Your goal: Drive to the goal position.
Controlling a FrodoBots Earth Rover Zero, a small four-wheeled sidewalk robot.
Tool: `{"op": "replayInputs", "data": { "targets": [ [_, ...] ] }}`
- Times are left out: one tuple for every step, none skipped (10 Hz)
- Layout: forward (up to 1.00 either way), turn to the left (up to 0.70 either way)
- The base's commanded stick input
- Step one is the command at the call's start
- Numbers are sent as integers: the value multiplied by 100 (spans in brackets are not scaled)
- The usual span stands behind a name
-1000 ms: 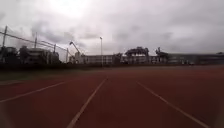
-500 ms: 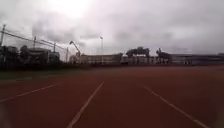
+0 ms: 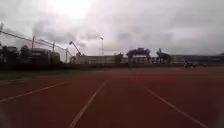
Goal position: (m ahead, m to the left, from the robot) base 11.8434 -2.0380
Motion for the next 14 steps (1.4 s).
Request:
{"op": "replayInputs", "data": {
  "targets": [
    [50, 0],
    [50, 0],
    [50, 0],
    [50, 0],
    [50, 0],
    [50, 0],
    [50, -4],
    [50, -13],
    [50, -24],
    [50, -37],
    [50, 0],
    [50, 0],
    [50, 0],
    [50, 0]
  ]
}}
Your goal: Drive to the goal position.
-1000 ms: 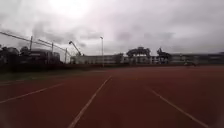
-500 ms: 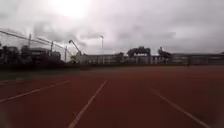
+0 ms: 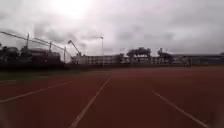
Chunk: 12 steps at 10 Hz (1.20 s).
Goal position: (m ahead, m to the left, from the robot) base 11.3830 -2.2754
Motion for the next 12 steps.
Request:
{"op": "replayInputs", "data": {
  "targets": [
    [50, 0],
    [50, 0],
    [50, 0],
    [50, 0],
    [50, 0],
    [50, 0],
    [50, 0],
    [50, 0],
    [50, 0],
    [50, 0],
    [50, 0],
    [50, 0]
  ]
}}
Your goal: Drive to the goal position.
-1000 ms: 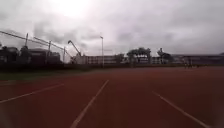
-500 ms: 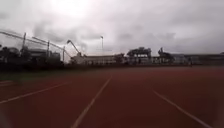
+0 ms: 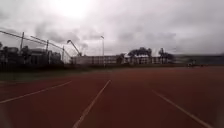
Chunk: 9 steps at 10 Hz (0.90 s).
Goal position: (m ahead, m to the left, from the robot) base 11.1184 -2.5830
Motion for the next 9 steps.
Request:
{"op": "replayInputs", "data": {
  "targets": [
    [50, 0],
    [50, 0],
    [50, 0],
    [50, 0],
    [50, 0],
    [50, 0],
    [50, 0],
    [50, 0],
    [50, 0]
  ]
}}
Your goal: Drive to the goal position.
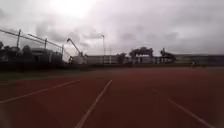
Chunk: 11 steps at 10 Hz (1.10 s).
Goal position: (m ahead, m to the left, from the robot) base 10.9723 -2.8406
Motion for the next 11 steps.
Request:
{"op": "replayInputs", "data": {
  "targets": [
    [50, 0],
    [50, 0],
    [50, 0],
    [50, 0],
    [50, 0],
    [50, 0],
    [50, 0],
    [50, 0],
    [50, 0],
    [50, 0],
    [50, 0]
  ]
}}
